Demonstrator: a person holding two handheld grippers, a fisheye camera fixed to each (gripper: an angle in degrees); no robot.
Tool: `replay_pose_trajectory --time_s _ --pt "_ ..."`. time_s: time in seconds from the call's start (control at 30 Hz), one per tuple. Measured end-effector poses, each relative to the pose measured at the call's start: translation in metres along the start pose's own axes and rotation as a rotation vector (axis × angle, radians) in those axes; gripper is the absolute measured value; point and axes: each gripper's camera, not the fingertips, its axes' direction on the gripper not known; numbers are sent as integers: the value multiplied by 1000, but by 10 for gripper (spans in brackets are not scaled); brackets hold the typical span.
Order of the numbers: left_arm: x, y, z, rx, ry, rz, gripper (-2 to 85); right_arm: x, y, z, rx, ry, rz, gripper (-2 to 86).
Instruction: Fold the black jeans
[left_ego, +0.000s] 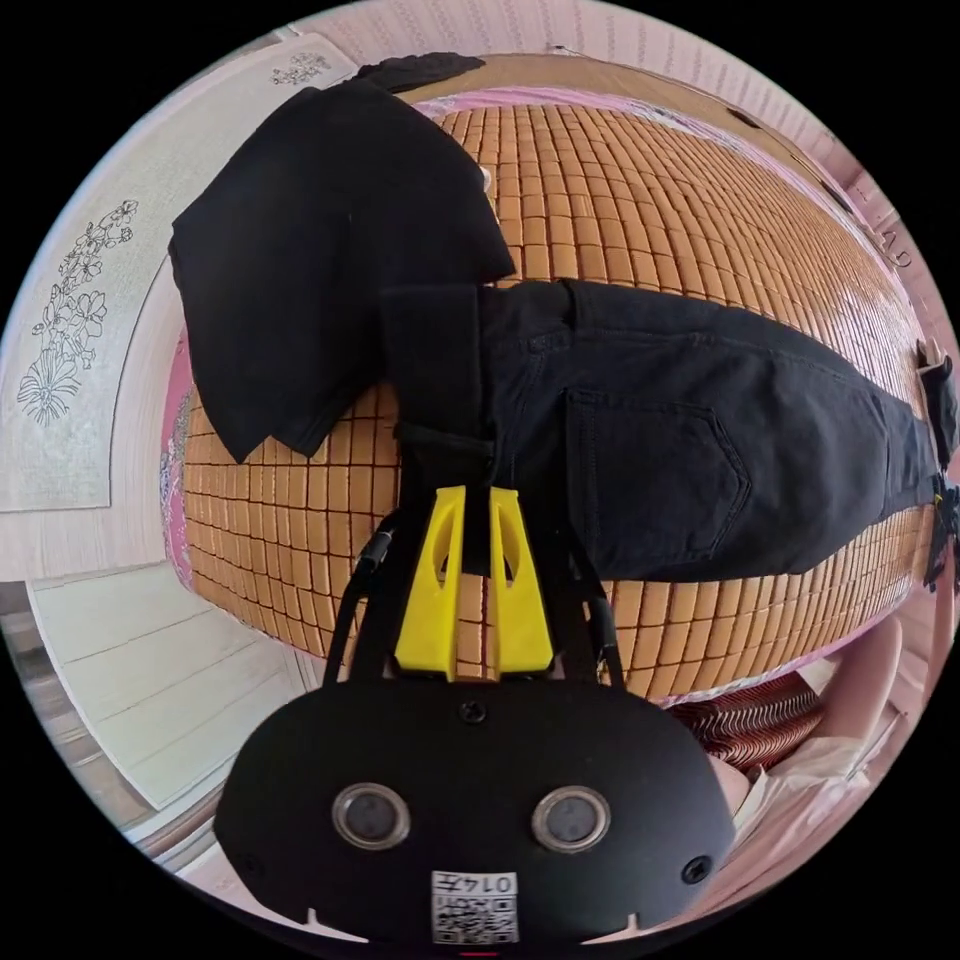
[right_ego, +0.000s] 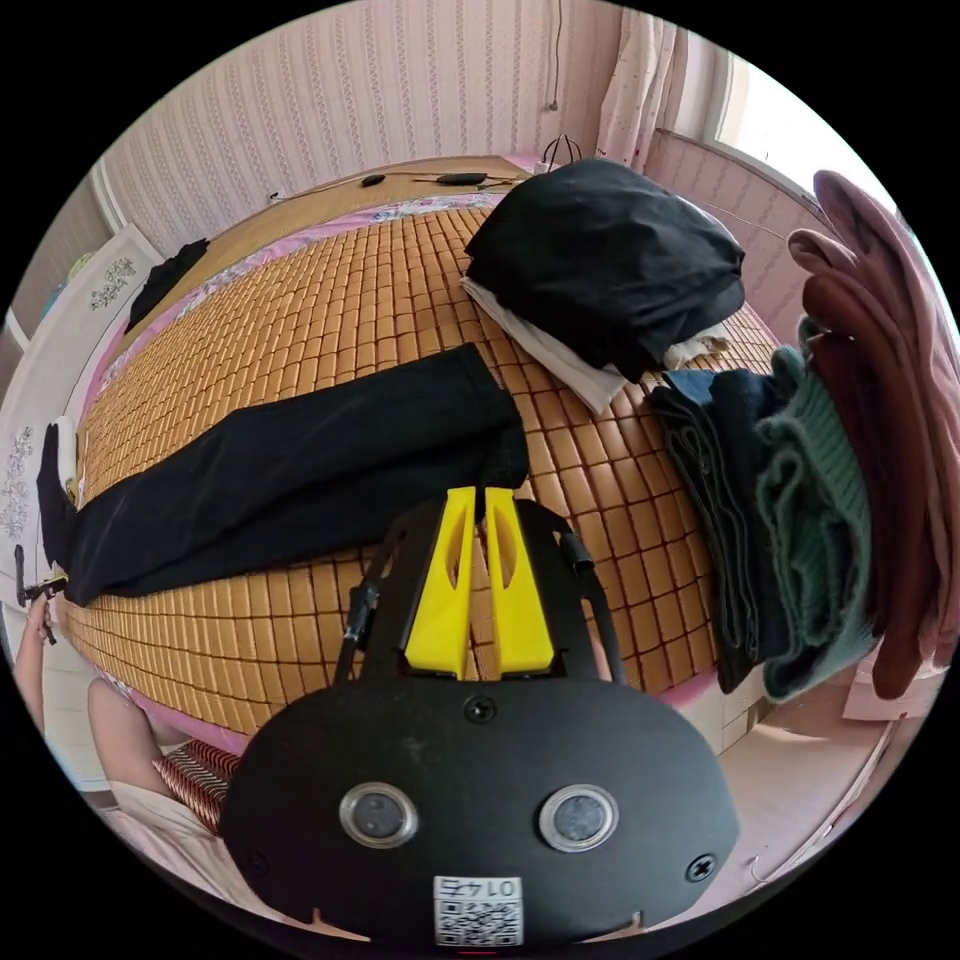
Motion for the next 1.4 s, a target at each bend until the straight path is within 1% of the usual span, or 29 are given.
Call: replay_pose_trajectory --time_s 0.13,0.17,0.23,0.33,0.4,0.43,0.5,0.57,0.6,0.63,0.7,0.77,0.8,0.83,0.9,0.93,1.0,1.07,1.13,1.2,1.23,1.27,1.3,1.4 --pt "10 11 -2 -70 60 34 46 17 44 -15 -5 25 -24 13" --pt "13 16 -2 -107 89 52 47 24 58 -19 -4 23 -17 24" --pt "18 27 -4 -124 106 62 49 35 75 -22 -9 13 25 46" --pt "29 44 -19 -98 74 57 46 50 97 -33 20 3 123 61" --pt "47 60 -41 -11 37 92 43 53 106 -45 75 97 208 63" --pt "54 64 -47 16 39 104 42 53 107 -48 94 106 238 63" --pt "89 83 -71 155 160 194 41 52 109 -47 157 8 290 74" --pt "126 94 -81 221 254 302 47 50 103 -32 139 -82 311 95" --pt "156 99 -84 245 265 397 49 48 97 -20 122 -114 332 108" --pt "172 101 -85 255 261 448 48 48 94 -14 111 -115 347 114" --pt "229 106 -86 310 254 627 46 48 84 8 49 -129 382 87" --pt "260 103 -83 321 270 708 48 47 77 12 52 -193 394 48" --pt "278 100 -80 327 267 754 49 44 72 12 43 -195 374 24" --pt "285 99 -77 329 261 765 50 42 70 10 43 -189 364 21" --pt "306 93 -67 292 281 813 52 37 64 -13 124 -283 331 10" --pt "308 93 -66 284 286 820 52 36 65 -24 161 -310 322 8" --pt "311 95 -69 299 297 828 52 32 77 -65 300 -353 265 4" --pt "307 98 -72 316 315 809 53 34 93 -76 335 -303 251 3" --pt "299 99 -69 309 348 775 53 39 105 -58 271 -240 265 2" --pt "283 99 -59 280 416 711 54 38 114 -9 59 -131 256 2" --pt "278 99 -57 274 436 691 55 38 117 1 17 -117 262 2" --pt "267 100 -53 264 474 647 56 36 122 13 -3 -112 272 2" --pt "256 102 -51 260 508 620 57 34 127 15 42 -126 288 2" --pt "243 112 -45 240 509 604 61 22 128 18 47 -119 293 5"
